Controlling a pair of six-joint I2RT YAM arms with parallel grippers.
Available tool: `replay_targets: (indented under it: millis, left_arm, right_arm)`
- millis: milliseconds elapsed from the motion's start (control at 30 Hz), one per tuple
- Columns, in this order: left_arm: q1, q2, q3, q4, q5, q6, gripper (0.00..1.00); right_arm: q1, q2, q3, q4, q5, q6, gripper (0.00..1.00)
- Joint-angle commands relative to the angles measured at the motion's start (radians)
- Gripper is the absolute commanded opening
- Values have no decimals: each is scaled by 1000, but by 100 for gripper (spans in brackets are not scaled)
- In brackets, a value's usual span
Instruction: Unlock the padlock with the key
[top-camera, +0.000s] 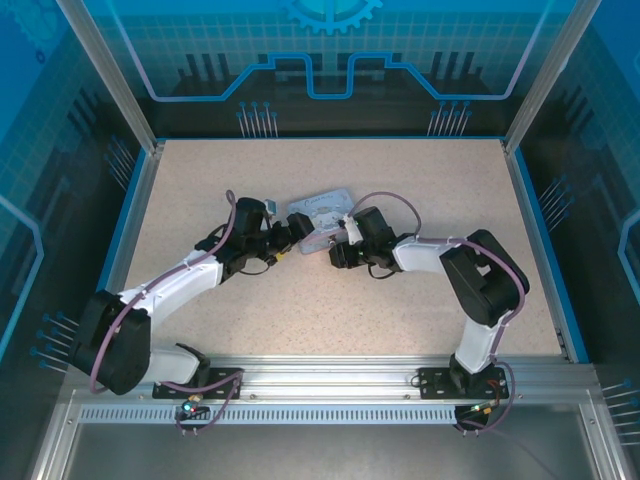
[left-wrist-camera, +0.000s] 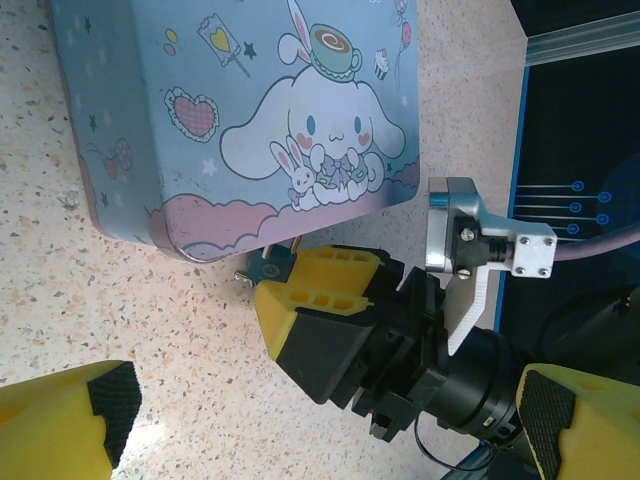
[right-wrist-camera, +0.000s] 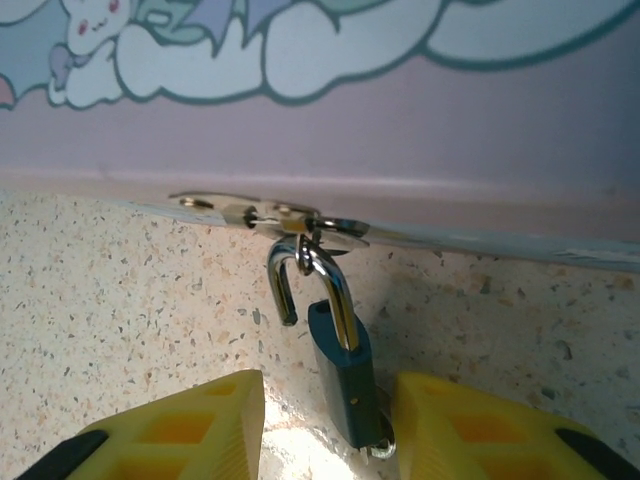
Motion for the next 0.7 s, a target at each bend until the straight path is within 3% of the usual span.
replay_targets:
  millis: [0,433,667]
  left_arm:
    - [17,-26,-17,20,31,0,99]
    - [37,-18,-27,38,44,-5,99]
    - [46,-11,-26,47,42,-4,99]
  right_arm:
    - [19,26,30,-29,15,-14,38]
    - [23,35,42,-55,30,-21,28]
    - [22,12,35,-78,51,-13,10]
